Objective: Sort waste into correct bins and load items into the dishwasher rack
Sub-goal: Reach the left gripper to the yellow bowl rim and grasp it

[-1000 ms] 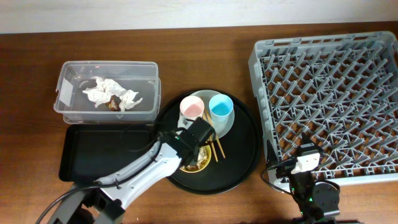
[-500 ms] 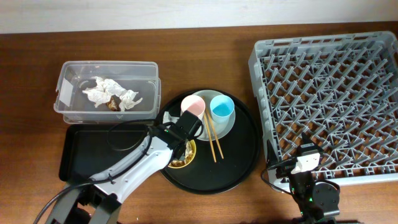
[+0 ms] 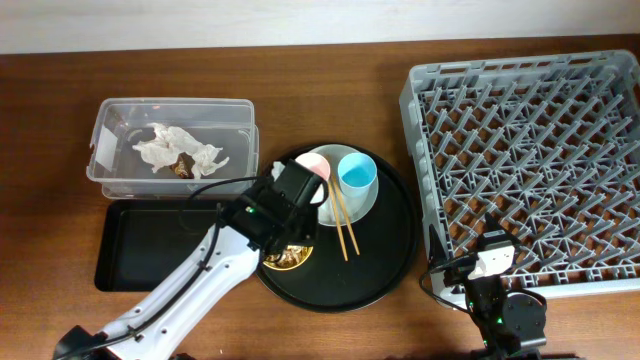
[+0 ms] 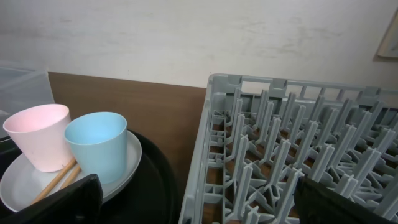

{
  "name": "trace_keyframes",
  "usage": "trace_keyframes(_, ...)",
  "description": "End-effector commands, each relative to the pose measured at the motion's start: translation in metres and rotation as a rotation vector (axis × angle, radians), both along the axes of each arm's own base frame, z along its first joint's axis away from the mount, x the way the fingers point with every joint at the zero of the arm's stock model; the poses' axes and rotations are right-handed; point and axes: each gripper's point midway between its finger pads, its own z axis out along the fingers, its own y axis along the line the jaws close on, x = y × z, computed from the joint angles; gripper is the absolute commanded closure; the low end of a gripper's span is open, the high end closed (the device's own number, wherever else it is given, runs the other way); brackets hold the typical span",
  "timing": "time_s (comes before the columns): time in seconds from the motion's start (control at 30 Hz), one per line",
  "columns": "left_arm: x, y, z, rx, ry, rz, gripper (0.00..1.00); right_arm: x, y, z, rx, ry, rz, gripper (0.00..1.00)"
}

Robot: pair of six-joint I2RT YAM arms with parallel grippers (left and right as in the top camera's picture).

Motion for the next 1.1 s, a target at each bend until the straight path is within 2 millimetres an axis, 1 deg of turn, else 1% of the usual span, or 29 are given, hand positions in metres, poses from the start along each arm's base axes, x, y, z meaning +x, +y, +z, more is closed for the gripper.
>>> trace_keyframes(0.0,-0.011,-0.020,-0.011,-0.046,0.009,-0.061,0.98,0.000,-0.001,-0.002,-0.003,0.003,-0.004,0.01)
trace_keyframes(0.13,-0.009,-0.021,-0.012,-0.008,-0.039,-0.038,0.97,0.000,-0.001,-0.002,-0.003,0.003,-0.004,0.01)
trace_keyframes(0.2,-0.010,-0.022,-0.012,-0.008,-0.041,-0.021,0.91,0.000,-0.001,-0.002,-0.003,0.003,-0.004,0.01)
trace_keyframes(0.33,-0.009,-0.021,-0.017,-0.023,-0.053,0.057,0.85,0.000,-0.001,-0.002,-0.003,0.003,-0.004,0.01)
trace_keyframes(0.37,-0.008,-0.021,-0.019,-0.029,-0.058,0.081,0.83,0.000,-0.001,-0.002,-0.003,0.003,-0.004,0.01)
trace_keyframes(0.4,-0.008,-0.020,-0.021,-0.032,-0.063,0.096,0.79,0.000,-0.001,-0.002,-0.003,0.003,-0.004,0.01)
trace_keyframes(0.43,-0.008,-0.021,-0.023,-0.036,-0.070,0.098,0.78,0.000,-0.001,-0.002,-0.003,0.003,-0.004,0.01)
trace_keyframes(0.63,0.000,-0.025,-0.032,-0.041,-0.094,0.104,0.76,0.000,-0.001,-0.002,-0.003,0.003,-0.004,0.01)
trace_keyframes(0.67,0.002,-0.025,-0.035,-0.035,-0.096,0.107,0.69,0.000,-0.001,-0.002,-0.003,0.003,-0.004,0.01)
trace_keyframes(0.7,0.003,-0.026,-0.039,-0.031,-0.092,0.106,0.68,0.000,-0.001,-0.002,-0.003,0.003,-0.004,0.01)
trace_keyframes(0.8,0.002,-0.026,-0.055,0.000,-0.062,0.106,0.68,0.000,-0.001,-0.002,-0.003,0.003,-0.004,0.01)
trace_keyframes(0.87,0.001,-0.025,-0.061,0.013,-0.046,0.104,0.69,0.000,-0.001,-0.002,-0.003,0.003,-0.004,0.01)
trace_keyframes(0.93,-0.002,-0.026,-0.062,0.009,-0.030,0.097,0.70,0.000,-0.001,-0.002,-0.003,0.003,-0.004,0.01)
trace_keyframes(0.97,-0.004,-0.027,-0.062,0.002,-0.021,0.092,0.73,0.000,-0.001,-0.002,-0.003,0.003,-0.004,0.01)
trace_keyframes(1.07,-0.010,-0.026,-0.065,0.005,0.009,0.084,0.74,0.000,-0.001,-0.002,-0.003,0.003,-0.004,0.01)
